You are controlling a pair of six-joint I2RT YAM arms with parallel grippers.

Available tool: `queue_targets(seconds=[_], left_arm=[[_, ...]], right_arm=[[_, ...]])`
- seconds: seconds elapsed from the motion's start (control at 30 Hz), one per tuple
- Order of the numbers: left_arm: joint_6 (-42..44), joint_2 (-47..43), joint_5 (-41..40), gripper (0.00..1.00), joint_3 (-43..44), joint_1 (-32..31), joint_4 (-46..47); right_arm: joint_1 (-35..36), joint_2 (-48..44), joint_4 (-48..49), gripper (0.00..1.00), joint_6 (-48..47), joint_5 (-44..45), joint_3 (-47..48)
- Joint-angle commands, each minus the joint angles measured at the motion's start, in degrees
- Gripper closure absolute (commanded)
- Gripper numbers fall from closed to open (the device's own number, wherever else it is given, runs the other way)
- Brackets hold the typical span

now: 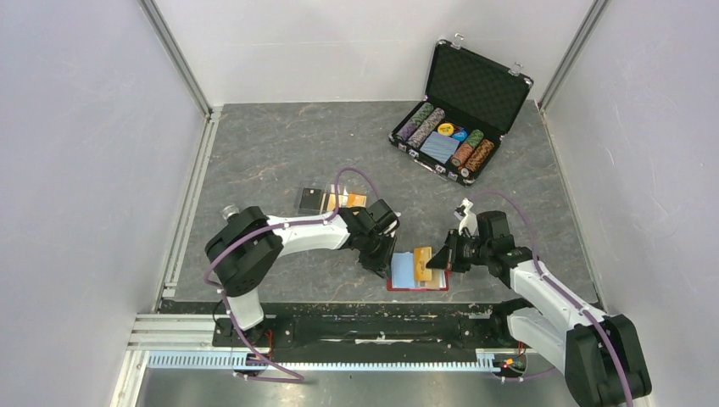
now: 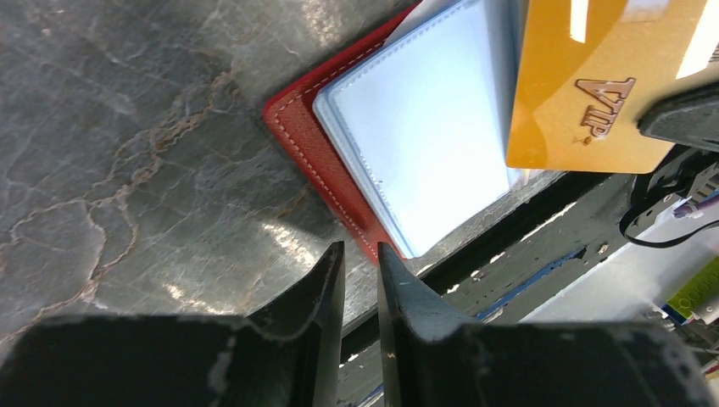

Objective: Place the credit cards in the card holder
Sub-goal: Insert the credit card into the card holder.

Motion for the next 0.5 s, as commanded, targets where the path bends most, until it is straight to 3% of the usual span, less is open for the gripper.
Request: queue_targets(seconds=[0.0, 0.47], left_arm=[[-3.09, 1.04, -0.05, 0.75, 0.17, -0.54, 3.67], [-3.12, 3.45, -0.5, 0.77, 0.33, -1.31, 2.92]], right_arm=[[0.21, -1.24, 3.79, 1.0, 1.34, 1.51, -1.48], [0.22, 1.65, 3.45, 1.0, -0.87, 1.67, -3.08]])
